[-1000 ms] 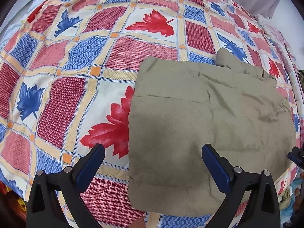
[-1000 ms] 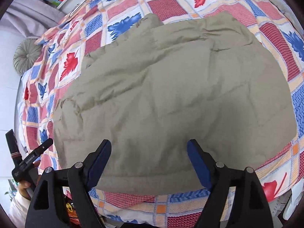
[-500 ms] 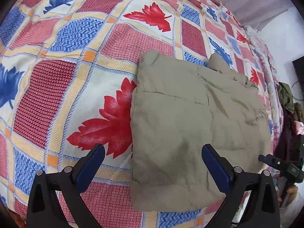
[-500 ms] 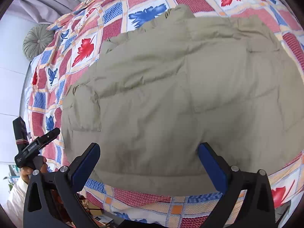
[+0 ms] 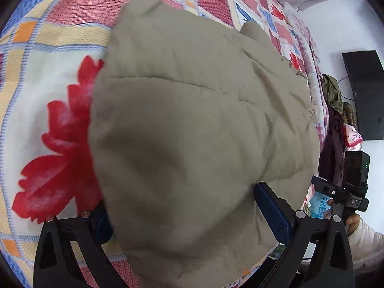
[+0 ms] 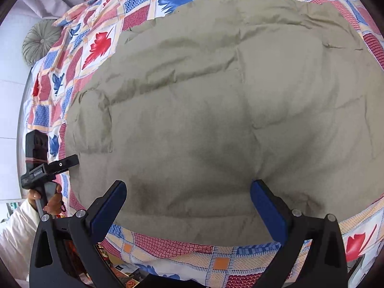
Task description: Fold large clothes
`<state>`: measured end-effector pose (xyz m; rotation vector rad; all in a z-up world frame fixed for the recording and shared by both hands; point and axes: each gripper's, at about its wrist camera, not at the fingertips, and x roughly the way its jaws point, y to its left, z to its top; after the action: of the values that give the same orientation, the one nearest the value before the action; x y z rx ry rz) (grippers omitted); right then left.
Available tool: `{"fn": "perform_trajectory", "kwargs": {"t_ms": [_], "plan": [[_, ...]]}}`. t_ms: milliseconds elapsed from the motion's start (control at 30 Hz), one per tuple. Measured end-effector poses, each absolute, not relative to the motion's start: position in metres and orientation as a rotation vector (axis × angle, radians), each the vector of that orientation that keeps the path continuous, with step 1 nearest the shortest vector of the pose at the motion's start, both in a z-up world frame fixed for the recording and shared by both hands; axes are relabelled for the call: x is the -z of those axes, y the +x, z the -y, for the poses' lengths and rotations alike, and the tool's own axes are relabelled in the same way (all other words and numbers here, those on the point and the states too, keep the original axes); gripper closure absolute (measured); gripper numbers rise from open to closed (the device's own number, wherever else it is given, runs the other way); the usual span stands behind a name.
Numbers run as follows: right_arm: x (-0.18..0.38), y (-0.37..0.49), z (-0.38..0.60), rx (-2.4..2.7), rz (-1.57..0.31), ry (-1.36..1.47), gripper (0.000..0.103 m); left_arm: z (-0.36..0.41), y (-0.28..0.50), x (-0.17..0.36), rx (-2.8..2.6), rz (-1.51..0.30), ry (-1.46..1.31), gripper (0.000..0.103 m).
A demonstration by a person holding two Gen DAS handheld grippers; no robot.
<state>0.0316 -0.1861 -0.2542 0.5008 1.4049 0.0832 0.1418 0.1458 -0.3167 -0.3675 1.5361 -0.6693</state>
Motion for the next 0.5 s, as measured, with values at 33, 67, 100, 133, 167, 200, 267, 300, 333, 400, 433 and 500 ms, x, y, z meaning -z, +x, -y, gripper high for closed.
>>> {"fn": "perform_trajectory", "kwargs": {"t_ms": [33,67,100,133,167,200,267,300,333,400,433,500], "plan": [[0.255,0.032,0.186,-0.082,-1.408,0.5,0.0,-0.14,0.144,0.317,0.683,-1.536,-0.367,0.001],[0.255,0.032,0.186,-0.081,-1.409,0.5,0.0,-0.134,0.145,0.318,0.696,-1.538,-0.366,0.001],[0.256,0.032,0.186,-0.081,-1.41,0.499,0.0,-0.128,0.146,0.319,0.703,-1.54,-0.36,0.001],[0.256,0.033,0.186,-0.08,-1.411,0.5,0.0,-0.123,0.146,0.321,0.708,-1.541,-0.353,0.001],[0.257,0.033,0.186,-0.08,-1.411,0.501,0.0,-0.118,0.146,0.324,0.709,-1.544,-0.335,0.001],[0.257,0.033,0.186,-0.08,-1.413,0.502,0.0,-0.115,0.147,0.326,0.71,-1.549,-0.317,0.001],[0.259,0.034,0.185,-0.082,-1.414,0.505,0.0,-0.108,0.149,0.329,0.717,-1.551,-0.29,0.001],[0.26,0.034,0.185,-0.084,-1.415,0.507,0.0,-0.107,0.149,0.329,0.719,-1.554,-0.288,0.001],[0.26,0.034,0.185,-0.085,-1.416,0.507,0.0,-0.107,0.15,0.33,0.719,-1.557,-0.293,0.001],[0.261,0.035,0.184,-0.088,-1.416,0.508,0.0,-0.104,0.15,0.327,0.726,-1.558,-0.304,0.019],[0.261,0.035,0.183,-0.09,-1.416,0.509,0.0,-0.103,0.15,0.325,0.747,-1.558,-0.323,0.03],[0.26,0.036,0.181,-0.098,-1.417,0.512,0.0,-0.102,0.148,0.321,0.794,-1.563,-0.389,0.066]]}}
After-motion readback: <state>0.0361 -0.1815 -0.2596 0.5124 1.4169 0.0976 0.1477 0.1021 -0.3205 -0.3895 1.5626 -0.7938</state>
